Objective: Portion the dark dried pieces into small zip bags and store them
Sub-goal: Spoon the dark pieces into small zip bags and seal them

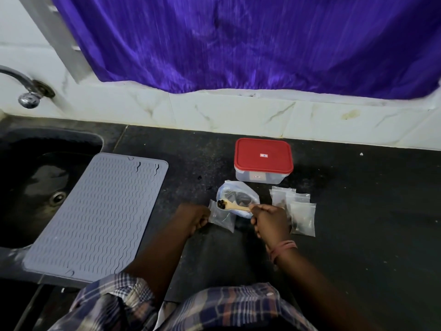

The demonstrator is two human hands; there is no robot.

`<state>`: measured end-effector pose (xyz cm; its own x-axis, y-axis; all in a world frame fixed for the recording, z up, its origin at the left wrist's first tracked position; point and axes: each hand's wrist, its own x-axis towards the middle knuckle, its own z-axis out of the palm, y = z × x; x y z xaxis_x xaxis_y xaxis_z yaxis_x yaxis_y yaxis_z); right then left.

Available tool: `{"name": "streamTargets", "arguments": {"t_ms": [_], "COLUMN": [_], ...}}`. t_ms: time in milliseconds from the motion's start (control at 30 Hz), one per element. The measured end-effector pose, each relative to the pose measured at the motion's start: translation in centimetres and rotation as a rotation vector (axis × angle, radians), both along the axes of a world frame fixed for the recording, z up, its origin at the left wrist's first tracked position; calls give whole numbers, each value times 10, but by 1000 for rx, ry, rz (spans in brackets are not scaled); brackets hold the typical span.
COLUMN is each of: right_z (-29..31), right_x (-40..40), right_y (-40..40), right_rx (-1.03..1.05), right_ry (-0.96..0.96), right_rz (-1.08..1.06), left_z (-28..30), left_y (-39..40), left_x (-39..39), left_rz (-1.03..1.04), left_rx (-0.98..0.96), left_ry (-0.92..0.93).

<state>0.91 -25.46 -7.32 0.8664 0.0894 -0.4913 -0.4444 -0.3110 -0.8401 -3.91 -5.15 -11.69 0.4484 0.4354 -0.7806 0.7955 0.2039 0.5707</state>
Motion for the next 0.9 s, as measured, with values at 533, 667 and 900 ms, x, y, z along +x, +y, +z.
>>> {"name": "streamTargets", "arguments": {"t_ms": [533,667,900], "right_z": [20,17,-1], "right_x": [-7,-12,-22], "right_y": [6,9,4], "right_rx": [-296,-429,-620], "right_ry": [-494,-830,-1068], "right_rz": [125,366,701], "left_z": [63,59,50], "left_y": [-28,-32,-29], "left_x": [3,2,-2], "left_rz": [-251,-223,-92], "left_rx": [640,572,453], "left_ry": [-264,-307,-311]}}
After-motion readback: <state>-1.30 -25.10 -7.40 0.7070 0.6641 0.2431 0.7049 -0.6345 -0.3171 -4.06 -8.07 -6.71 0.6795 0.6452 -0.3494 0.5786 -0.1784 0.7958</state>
